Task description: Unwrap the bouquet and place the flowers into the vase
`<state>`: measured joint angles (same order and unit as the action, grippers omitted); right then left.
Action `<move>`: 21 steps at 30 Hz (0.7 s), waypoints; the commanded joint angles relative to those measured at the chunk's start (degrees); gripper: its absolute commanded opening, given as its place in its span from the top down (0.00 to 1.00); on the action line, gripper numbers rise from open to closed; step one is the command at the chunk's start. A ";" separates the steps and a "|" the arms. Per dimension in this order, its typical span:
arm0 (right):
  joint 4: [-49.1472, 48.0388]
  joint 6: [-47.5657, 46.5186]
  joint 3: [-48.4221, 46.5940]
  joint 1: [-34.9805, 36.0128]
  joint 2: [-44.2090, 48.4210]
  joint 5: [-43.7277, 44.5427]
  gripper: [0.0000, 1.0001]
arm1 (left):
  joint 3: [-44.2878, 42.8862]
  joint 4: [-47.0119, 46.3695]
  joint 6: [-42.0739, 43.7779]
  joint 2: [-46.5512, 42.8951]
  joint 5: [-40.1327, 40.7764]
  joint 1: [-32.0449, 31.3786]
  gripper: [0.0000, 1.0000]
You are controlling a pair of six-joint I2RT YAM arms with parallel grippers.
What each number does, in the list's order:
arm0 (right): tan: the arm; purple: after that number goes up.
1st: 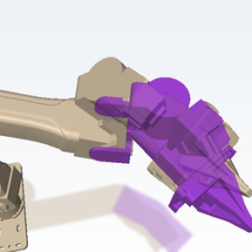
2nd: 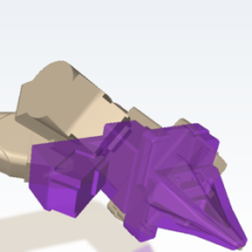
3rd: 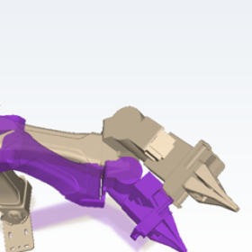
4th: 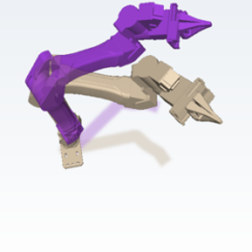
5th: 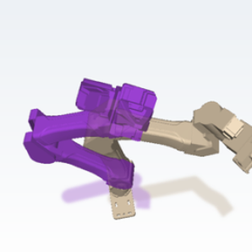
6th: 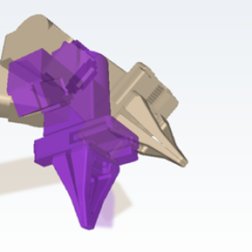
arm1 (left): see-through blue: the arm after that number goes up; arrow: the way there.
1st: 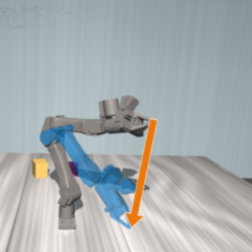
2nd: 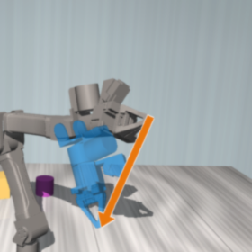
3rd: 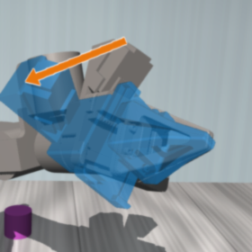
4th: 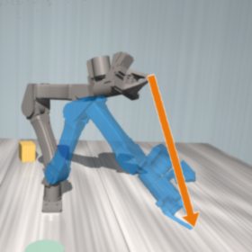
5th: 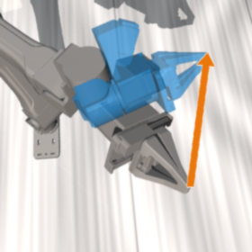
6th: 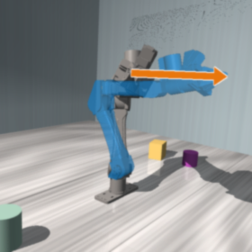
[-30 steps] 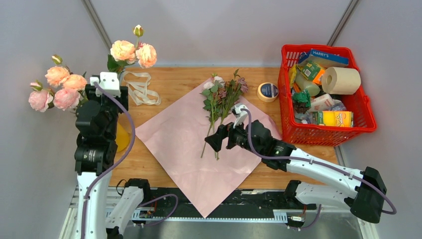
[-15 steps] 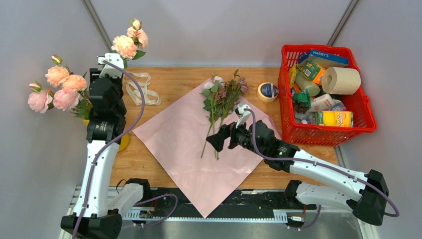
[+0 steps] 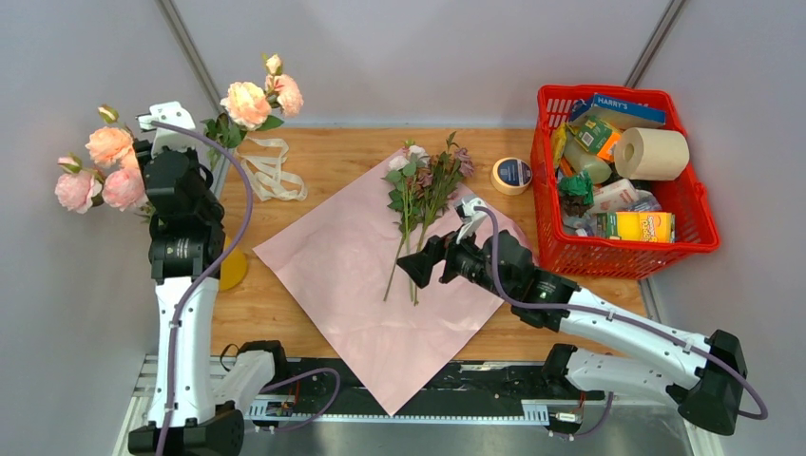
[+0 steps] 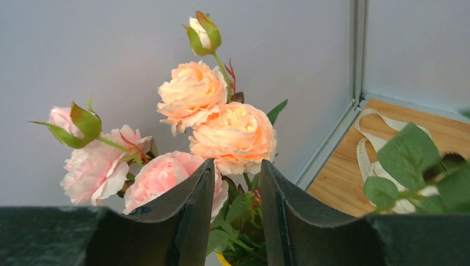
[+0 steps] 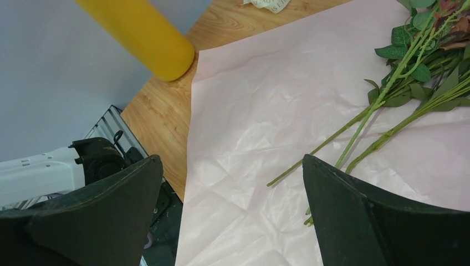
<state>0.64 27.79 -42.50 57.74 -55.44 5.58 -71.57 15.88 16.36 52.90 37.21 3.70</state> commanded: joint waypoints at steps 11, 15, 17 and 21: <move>-0.82 -0.37 -1.53 0.36 -0.28 0.48 0.00 | 5.20 3.73 -0.72 -10.01 -28.23 0.69 0.34; -0.91 -0.54 -1.62 0.36 -0.28 0.57 0.00 | 5.22 3.45 1.48 -7.82 -32.18 0.60 0.32; -1.00 -0.72 -1.62 0.36 0.07 0.92 0.00 | 5.13 3.11 2.27 -6.42 -33.95 0.60 0.32; -0.91 -1.25 -1.71 0.36 0.77 1.53 0.00 | 3.11 1.53 1.92 -2.46 -34.05 0.69 0.33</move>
<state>0.64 27.70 -42.48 57.74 -56.03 6.17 -66.76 20.29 16.86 47.48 6.44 4.16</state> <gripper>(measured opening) 0.998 0.682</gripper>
